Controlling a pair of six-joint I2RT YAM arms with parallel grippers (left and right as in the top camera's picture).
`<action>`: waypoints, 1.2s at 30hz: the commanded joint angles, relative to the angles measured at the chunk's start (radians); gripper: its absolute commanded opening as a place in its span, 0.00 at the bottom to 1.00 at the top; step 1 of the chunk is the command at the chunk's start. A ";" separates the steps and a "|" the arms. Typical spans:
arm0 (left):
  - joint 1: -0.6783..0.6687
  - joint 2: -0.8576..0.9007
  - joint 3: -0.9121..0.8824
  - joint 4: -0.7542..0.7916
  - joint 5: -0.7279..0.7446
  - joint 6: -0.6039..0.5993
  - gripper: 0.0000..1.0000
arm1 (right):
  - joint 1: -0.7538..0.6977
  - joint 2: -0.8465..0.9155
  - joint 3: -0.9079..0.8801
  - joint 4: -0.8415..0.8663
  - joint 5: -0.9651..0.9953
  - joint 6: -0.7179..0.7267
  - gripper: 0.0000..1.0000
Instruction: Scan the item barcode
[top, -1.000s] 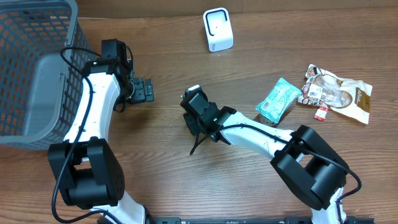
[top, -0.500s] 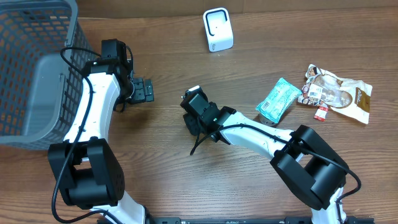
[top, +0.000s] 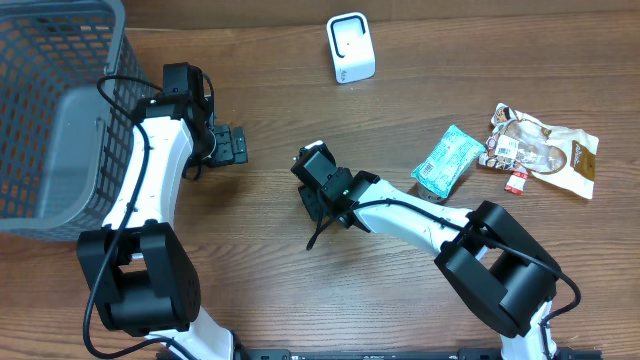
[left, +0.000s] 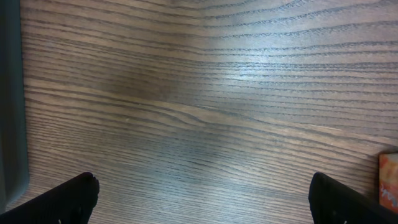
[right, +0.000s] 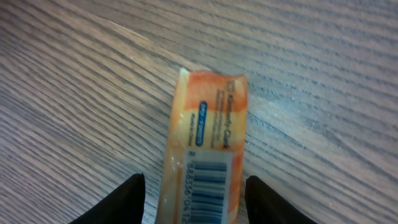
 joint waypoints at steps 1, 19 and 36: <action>-0.002 0.005 0.002 0.001 -0.005 0.019 1.00 | 0.005 0.005 0.019 -0.004 0.000 0.005 0.51; -0.002 0.005 0.002 0.001 -0.005 0.019 1.00 | 0.006 -0.031 0.022 -0.129 -0.005 0.137 0.24; -0.002 0.005 0.002 0.001 -0.005 0.019 1.00 | 0.005 -0.062 0.021 -0.037 0.093 0.045 0.59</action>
